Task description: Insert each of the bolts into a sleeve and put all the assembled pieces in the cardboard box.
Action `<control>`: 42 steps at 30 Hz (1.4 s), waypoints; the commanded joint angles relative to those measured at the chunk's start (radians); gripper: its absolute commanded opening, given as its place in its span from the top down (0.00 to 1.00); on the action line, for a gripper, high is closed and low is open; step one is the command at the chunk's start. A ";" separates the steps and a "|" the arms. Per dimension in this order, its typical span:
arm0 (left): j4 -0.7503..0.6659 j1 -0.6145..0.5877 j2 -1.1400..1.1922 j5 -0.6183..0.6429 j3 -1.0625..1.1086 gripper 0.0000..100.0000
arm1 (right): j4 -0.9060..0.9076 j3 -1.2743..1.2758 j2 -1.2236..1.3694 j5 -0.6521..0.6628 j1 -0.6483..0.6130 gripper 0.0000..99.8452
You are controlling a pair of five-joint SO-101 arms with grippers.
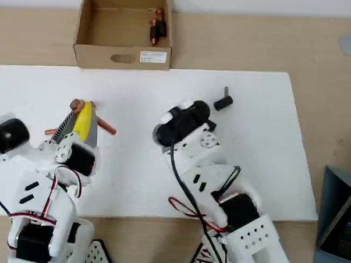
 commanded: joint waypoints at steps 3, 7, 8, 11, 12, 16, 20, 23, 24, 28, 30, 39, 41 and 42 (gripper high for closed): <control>-0.060 0.023 -0.005 0.060 -0.006 1.00 | -0.124 0.010 -0.008 0.000 -0.091 0.99; -0.061 0.095 -0.005 0.071 -0.012 1.00 | -0.152 0.004 -0.008 0.005 -0.153 0.99; -0.061 0.107 -0.005 0.074 -0.012 1.00 | -0.157 0.002 -0.008 0.023 -0.166 0.99; -0.063 0.124 -0.005 0.071 -0.012 1.00 | -0.158 0.004 -0.012 0.084 -0.191 0.99; -0.069 0.123 -0.005 0.069 -0.012 1.00 | -0.158 0.008 -0.024 0.101 -0.194 0.99; -0.101 0.118 -0.005 0.049 -0.014 1.00 | -0.152 0.054 -0.114 0.167 -0.200 0.99; -0.106 0.124 -0.005 0.046 -0.017 1.00 | -0.150 0.143 -0.259 0.255 -0.239 0.99; -0.103 0.126 -0.005 0.046 -0.017 1.00 | -0.149 0.202 -0.360 0.276 -0.257 0.99; -0.101 0.126 -0.005 0.046 -0.017 1.00 | -0.147 0.220 -0.387 0.284 -0.259 0.99; -0.098 0.126 -0.005 0.044 -0.023 1.00 | -0.091 0.259 -0.460 0.298 -0.259 0.99; -0.095 0.126 -0.005 0.028 -0.040 1.00 | -0.060 0.259 -0.484 0.296 -0.255 0.99; 0.046 0.209 -0.005 -0.003 -0.146 1.00 | -0.043 0.260 -0.522 0.296 -0.254 0.99; 0.084 0.244 -0.005 -0.003 -0.169 1.00 | -0.048 0.260 -0.522 0.296 -0.254 0.99; 0.089 0.249 -0.005 -0.003 -0.173 1.00 | -0.048 0.257 -0.522 0.296 -0.254 0.99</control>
